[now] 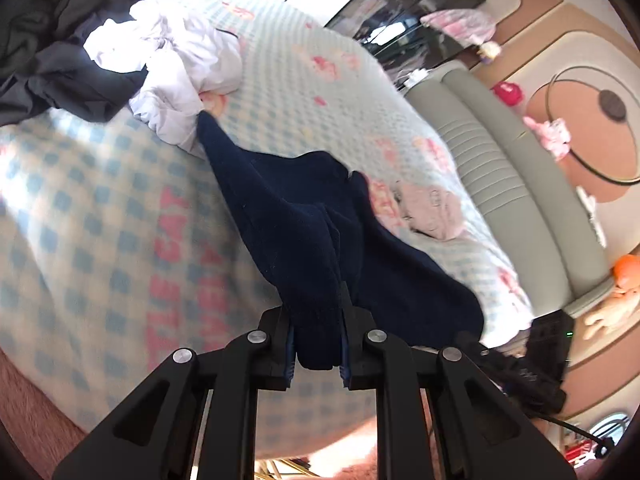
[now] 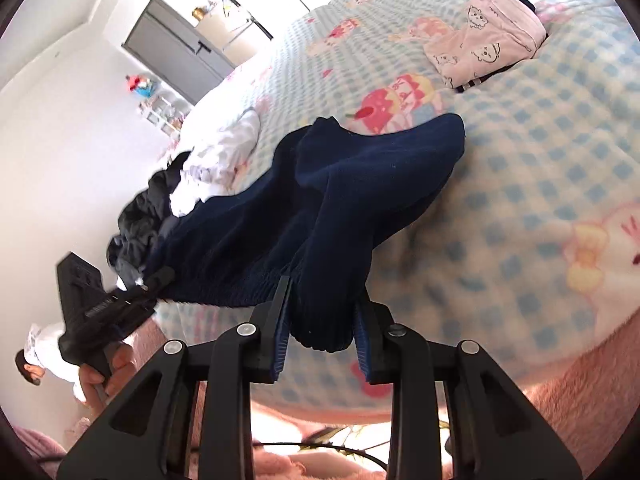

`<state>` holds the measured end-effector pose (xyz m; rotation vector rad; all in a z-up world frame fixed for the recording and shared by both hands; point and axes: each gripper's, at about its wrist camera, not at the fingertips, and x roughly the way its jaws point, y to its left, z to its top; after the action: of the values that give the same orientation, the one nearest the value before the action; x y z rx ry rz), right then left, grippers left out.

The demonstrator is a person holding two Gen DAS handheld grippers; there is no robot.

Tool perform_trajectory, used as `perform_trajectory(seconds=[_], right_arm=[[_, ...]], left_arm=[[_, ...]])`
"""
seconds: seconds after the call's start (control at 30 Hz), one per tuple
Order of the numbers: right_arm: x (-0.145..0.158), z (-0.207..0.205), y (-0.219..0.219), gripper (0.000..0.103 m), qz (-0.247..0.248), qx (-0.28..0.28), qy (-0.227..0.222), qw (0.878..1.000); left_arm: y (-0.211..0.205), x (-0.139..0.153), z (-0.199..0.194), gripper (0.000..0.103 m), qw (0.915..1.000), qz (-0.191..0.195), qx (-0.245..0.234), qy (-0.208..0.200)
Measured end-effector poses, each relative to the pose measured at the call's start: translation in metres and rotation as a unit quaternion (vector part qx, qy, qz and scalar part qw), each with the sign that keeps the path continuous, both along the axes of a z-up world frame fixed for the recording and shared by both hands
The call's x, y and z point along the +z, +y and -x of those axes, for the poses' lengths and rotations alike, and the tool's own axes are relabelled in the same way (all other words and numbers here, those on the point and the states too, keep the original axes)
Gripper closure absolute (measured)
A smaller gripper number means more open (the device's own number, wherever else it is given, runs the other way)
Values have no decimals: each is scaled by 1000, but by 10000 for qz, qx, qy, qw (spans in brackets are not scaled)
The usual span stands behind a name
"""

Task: Fold clothes

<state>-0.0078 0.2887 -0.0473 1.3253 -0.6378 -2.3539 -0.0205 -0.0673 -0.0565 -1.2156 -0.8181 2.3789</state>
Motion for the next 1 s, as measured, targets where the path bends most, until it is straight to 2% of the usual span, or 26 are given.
perform_trajectory(seconds=[0.07,0.2,0.3,0.43,0.53,0.63,0.7,0.8,0.83,0.87,0.9,0.97,1.0], right_arm=[[-9,-2,-5,75,-118,12,-242,9996],[-36,-1,-2,69,-40,-82,-890,9960],[-34,-3,3,67,-124,-118,-864,9961],[-15,-10,19,59,-367,-305,-547,9974],[-9,-7,34,58,-540,-585,-396,9960],[-17,9,39,57,-582,-726,-588,9939],[-12,20,39,57,-521,-680,-461,9953],[-1,36,33,57,-864,-593,-203,9943],[1,41,31,57,-989,-601,-156,9932],[1,45,32,57,-1002,-615,-135,9930],[2,48,33,55,-1008,-628,-115,9929],[-2,56,36,51,-1004,-661,-126,9927],[-5,60,38,51,-993,-681,-160,9926]], left_arm=[[0,-6,-5,86,10000,48,11,-80],[-1,-31,-5,84,9979,97,0,-634],[-8,-42,-11,79,9952,220,113,-952],[-22,-29,-22,75,9961,212,534,-663],[-6,-12,-23,73,9913,909,816,-493],[9,5,-25,73,9805,1600,1092,-320],[20,16,-26,73,9701,2056,1273,-204],[35,32,-27,73,9494,2735,1546,-36],[35,38,-25,73,9356,3048,1777,-110],[26,42,-28,73,9310,3092,1933,-127],[22,44,-28,72,9356,3006,1852,-71],[14,49,-26,64,9445,2831,1667,43],[21,45,-16,64,9540,2739,1210,146]])
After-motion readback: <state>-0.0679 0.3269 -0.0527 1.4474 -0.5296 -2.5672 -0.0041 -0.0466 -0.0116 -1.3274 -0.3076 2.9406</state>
